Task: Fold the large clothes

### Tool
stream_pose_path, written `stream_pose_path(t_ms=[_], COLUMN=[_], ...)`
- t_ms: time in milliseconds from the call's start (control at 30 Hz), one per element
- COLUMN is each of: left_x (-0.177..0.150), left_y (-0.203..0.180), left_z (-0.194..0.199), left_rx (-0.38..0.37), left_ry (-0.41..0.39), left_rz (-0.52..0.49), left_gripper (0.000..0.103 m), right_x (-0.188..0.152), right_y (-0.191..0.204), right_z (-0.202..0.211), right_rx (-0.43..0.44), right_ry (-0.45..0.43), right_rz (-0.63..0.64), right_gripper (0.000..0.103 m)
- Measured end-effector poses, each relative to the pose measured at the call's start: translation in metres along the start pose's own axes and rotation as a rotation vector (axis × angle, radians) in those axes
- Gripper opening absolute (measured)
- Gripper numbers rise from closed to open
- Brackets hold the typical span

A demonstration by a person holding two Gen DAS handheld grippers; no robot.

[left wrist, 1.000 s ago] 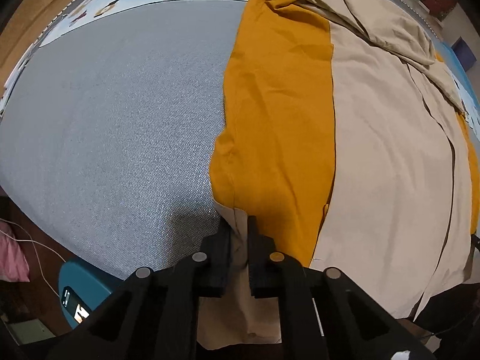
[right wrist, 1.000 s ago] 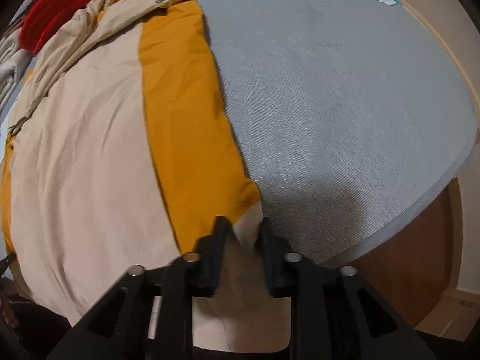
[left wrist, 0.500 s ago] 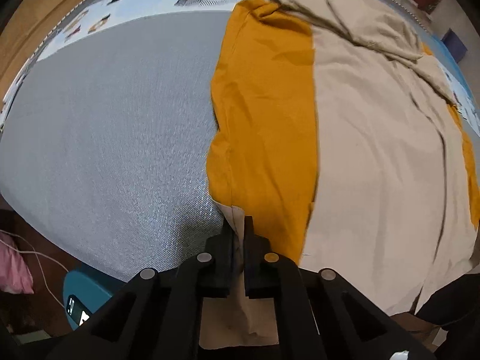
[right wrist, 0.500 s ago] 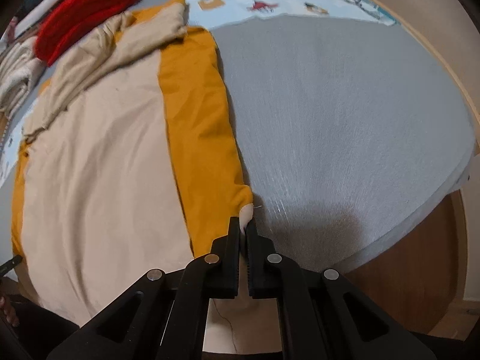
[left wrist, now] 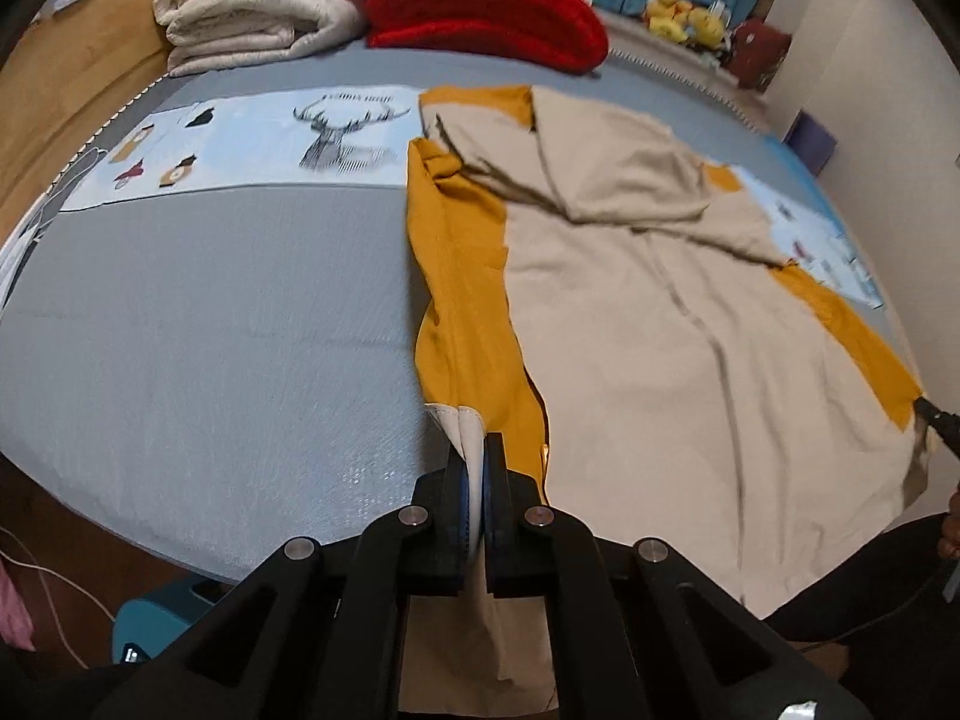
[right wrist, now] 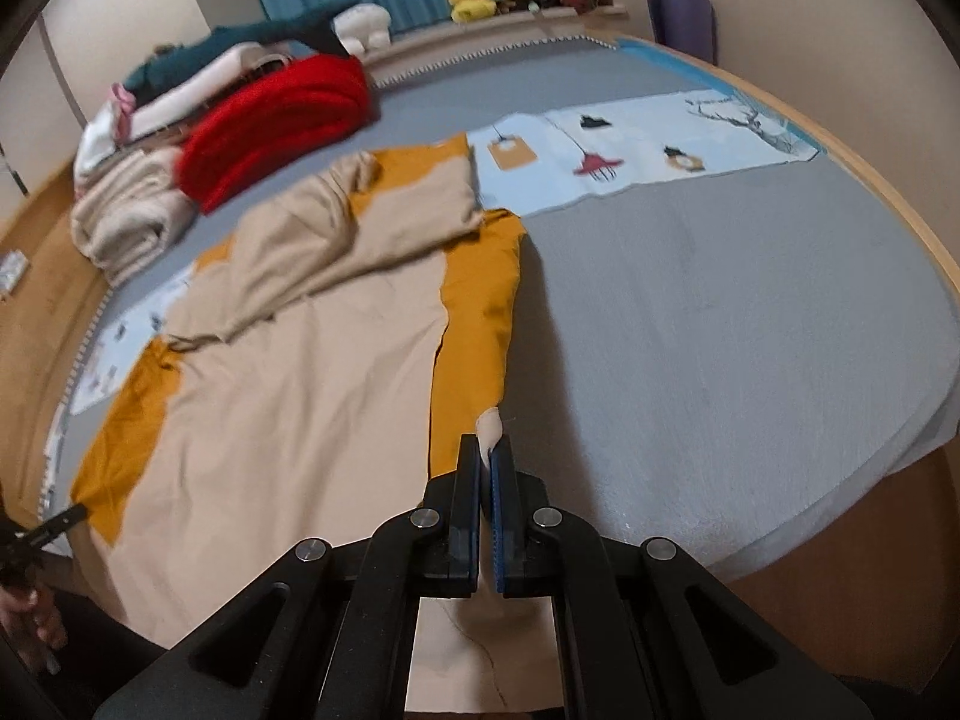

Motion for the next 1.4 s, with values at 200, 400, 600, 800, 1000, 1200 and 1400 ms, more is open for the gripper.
stream_pose_path(t_ms=[200, 400, 600, 800, 1000, 1200, 1400], left_x=[0.005, 0.003, -0.006, -0.022, -0.023, 0.017, 0.081], left_y=[0.001, 0.009, 0.022, 0.03, 0.037, 0.051, 0.076], left_z=[0.023, 0.05, 0.083, 0.12, 0.14, 0.089, -0.006], left_rx=[-0.06, -0.148, -0.221, -0.317, -0.372, -0.37, -0.354], left_ry=[-0.016, -0.019, -0.012, 0.007, 0.018, 0.046, 0.079], left_rz=[0.013, 0.031, 0.042, 0.072, 0.099, 0.155, 0.204], left_gripper=[0.001, 0.001, 0.001, 0.001, 0.001, 0.001, 0.001], right_x=[0.012, 0.016, 0.0, -0.031, -0.047, -0.008, 0.072], right_y=[0.004, 0.007, -0.002, -0.023, -0.035, -0.036, -0.02], right_z=[0.032, 0.07, 0.113, 0.157, 0.183, 0.143, 0.036], right_rx=[0.052, 0.092, 0.12, 0.139, 0.134, 0.1, 0.027], right_ry=[-0.051, -0.101, -0.137, -0.151, -0.146, -0.132, -0.054], right_rz=[-0.002, 0.006, 0.006, -0.059, -0.085, -0.073, -0.012], right_gripper=[0.003, 0.003, 0.003, 0.003, 0.003, 0.003, 0.003])
Point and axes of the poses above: each gripper's, at about its wrist camera, not at the fingertips, and z roughly against the way its jaws point, y to its left, x to its top, the point moved 2 cm from there along -z, roughly the way its jaws point, and after that the axes turned 2 degrees about -x, right-handed, at the moved point
